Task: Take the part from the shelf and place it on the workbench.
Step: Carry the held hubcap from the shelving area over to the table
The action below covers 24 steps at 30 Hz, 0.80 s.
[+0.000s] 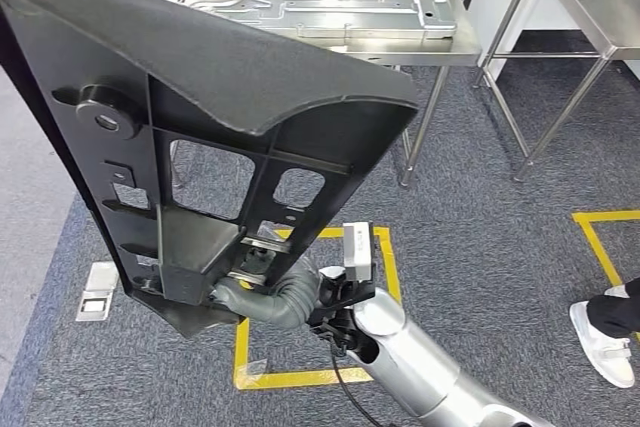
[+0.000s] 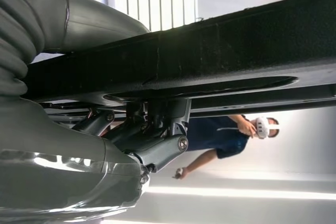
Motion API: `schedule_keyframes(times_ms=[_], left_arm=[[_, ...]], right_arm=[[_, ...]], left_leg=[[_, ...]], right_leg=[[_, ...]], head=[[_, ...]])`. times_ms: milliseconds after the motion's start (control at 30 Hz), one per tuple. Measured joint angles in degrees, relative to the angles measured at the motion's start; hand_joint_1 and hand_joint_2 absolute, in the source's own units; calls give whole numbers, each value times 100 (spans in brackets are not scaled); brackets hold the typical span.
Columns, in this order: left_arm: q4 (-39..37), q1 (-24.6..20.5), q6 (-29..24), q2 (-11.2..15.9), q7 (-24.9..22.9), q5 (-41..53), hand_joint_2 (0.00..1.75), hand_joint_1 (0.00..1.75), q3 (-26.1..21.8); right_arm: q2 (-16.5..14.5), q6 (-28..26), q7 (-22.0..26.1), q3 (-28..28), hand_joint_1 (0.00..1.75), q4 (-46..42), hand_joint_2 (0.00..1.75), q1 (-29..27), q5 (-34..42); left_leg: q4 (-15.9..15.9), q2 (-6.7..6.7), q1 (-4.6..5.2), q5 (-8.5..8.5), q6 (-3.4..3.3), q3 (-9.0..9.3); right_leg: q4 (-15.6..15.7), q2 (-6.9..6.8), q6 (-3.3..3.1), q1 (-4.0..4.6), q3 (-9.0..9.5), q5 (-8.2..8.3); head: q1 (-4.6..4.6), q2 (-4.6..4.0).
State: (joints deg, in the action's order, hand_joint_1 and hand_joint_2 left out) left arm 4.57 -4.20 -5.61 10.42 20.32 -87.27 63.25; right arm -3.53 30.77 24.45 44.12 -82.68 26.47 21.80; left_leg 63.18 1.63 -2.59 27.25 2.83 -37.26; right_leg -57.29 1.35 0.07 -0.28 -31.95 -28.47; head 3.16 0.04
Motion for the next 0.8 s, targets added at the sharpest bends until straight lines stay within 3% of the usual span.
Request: schedule_keyframes(times_ms=[33,100,200,267,333,367,400,467,533,600,633,733,800], left_arm=[[0,4,1,-2,1,0,175,0,0],[0,9,2,-11,-1,0,175,0,0],[0,1,1,-13,3,0,175,0,0],[0,-1,1,-12,5,0,175,0,0],[0,7,1,-12,5,0,175,0,0],[0,8,1,-13,4,0,175,0,0],[0,7,1,-14,4,0,175,0,0],[0,1,0,-16,5,0,175,0,0],[1,-1,-1,-33,9,0,175,0,0],[2,3,-1,-48,10,0,175,0,0],[2,2,-1,-47,10,0,175,0,0],[2,-10,-1,-51,14,0,175,0,0],[2,-18,-2,-36,17,0,175,0,0]], right_arm=[[-12,14,-15,-4,175,5,175,-1,27],[-29,34,-43,-12,175,16,175,-15,70],[-39,46,-51,-34,175,20,175,-33,98],[-44,46,-51,-42,175,20,175,-22,105],[-45,41,-52,-44,175,30,175,-21,99],[-45,22,-56,-45,175,38,175,-26,74],[-45,-8,-65,-45,175,45,175,-30,30],[-45,-76,-81,-47,175,53,175,-29,-61],[-46,-108,-82,-52,175,55,175,-11,-96],[-46,-120,-77,-54,175,59,175,9,-105],[-48,-125,-75,-55,175,60,175,16,-108],[-83,-131,-73,-63,175,52,175,27,-117],[-108,-131,-70,-66,175,56,175,36,-122]], left_leg=[[-224,48,-14,-57,-10,112],[-318,88,2,-4,-94,167],[-315,-5,24,32,-238,210],[-323,-73,38,66,-310,259],[-323,-125,69,105,-353,295],[-323,-138,89,126,-365,317],[-323,-143,111,150,-372,345],[-325,-148,161,209,-384,435],[-343,-147,184,263,-382,515],[-373,-148,167,290,-342,537],[-399,-150,159,291,-311,545],[-309,-162,162,403,-240,544],[269,-161,159,654,-196,251]], right_leg=[[-34,38,38,-1,-7,-30],[-65,113,84,0,-38,-51],[-168,99,133,-25,-67,-129],[-702,-16,163,-27,-330,-366],[-1495,-70,167,-28,-791,-637],[-1749,-77,159,-24,-968,-671],[-1799,-82,138,-15,-1044,-596],[-1262,-88,28,37,-877,-148],[-553,-107,-152,115,-576,210],[-263,-121,-260,178,-448,247],[-203,-117,-271,193,-427,243],[53,-122,-232,121,-239,253],[143,-125,-207,93,-122,231]], head=[[2,0],[0,0],[-14,0],[-15,0],[-14,0],[-14,0],[-14,0],[-15,0],[3,0],[9,0],[5,0],[5,0],[18,0]])
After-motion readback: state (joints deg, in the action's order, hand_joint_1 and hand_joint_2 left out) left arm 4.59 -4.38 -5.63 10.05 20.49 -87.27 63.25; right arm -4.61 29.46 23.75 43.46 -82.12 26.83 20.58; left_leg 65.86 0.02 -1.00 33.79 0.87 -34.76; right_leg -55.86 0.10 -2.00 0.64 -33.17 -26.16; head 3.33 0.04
